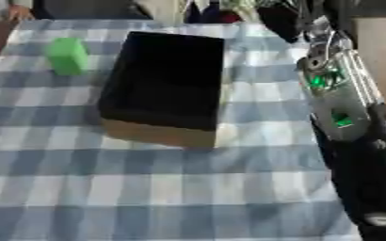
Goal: Pick up objects on the table and place them in the box.
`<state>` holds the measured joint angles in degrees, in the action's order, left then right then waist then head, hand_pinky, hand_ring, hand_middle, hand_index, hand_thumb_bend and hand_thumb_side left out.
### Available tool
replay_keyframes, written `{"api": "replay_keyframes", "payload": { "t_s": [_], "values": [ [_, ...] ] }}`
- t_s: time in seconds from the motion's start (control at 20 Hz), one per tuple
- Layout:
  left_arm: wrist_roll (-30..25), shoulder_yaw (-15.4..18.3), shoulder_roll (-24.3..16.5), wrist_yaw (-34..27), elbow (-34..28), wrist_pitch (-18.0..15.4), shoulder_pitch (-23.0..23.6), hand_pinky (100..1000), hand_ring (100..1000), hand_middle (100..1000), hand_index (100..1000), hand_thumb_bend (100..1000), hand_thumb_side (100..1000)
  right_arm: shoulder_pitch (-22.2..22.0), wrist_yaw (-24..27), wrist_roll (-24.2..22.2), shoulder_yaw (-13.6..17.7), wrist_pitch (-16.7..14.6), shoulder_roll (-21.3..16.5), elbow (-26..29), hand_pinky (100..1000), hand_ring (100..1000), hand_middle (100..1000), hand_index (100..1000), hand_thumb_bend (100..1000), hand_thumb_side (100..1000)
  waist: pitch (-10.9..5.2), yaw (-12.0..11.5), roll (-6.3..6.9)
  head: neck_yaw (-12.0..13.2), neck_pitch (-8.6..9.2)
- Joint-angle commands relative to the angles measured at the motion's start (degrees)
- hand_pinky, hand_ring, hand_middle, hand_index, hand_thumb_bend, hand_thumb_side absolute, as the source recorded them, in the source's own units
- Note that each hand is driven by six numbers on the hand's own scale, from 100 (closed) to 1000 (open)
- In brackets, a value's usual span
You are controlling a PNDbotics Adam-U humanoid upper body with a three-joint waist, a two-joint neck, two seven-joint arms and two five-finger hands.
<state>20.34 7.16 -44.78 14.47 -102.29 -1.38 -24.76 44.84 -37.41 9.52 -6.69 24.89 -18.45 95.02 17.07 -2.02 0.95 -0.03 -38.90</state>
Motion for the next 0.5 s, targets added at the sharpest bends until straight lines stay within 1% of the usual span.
{"api": "replay_keyframes", "payload": {
  "t_s": [0.05,0.25,0.3,0.4,0.5],
  "values": [
    [-1.0,-0.1,-3.5,-1.4,2.5,-0.8,-2.1,760,521,508,662,208,100,0.6,-0.1,0.0,0.7,0.1,-1.0,1.9,854,909,794,903,100,331,-1.41,-0.3,-0.06,0.6,-0.61],
    [-2.3,-0.3,-4.2,-2.0,5.2,-2.3,-3.5,758,522,508,662,207,100,0.4,-0.1,-0.2,0.8,0.3,-1.0,2.4,854,908,794,902,100,332,-1.55,-0.7,-0.31,0.8,-0.73],
    [-2.7,-0.5,-4.4,-2.1,5.6,-2.6,-3.6,730,532,519,691,204,100,0.4,-0.1,-0.3,0.8,0.3,-1.0,2.6,854,908,794,902,100,339,-1.62,-0.7,-0.34,1.0,-0.85],
    [-7.6,-1.9,-6.2,-1.2,8.6,-4.4,-5.0,714,538,526,706,207,100,-0.4,-0.1,-0.2,1.1,0.3,-0.5,3.3,853,907,793,904,100,342,-2.12,-1.0,-0.57,1.4,-1.7],
    [-12.3,-2.5,-7.3,-0.3,11.8,-6.9,-6.6,694,566,549,744,210,100,-1.0,0.1,0.0,1.5,0.4,-0.3,4.0,852,907,792,905,100,346,-2.42,-1.2,-0.7,1.7,-2.12]
  ]
}}
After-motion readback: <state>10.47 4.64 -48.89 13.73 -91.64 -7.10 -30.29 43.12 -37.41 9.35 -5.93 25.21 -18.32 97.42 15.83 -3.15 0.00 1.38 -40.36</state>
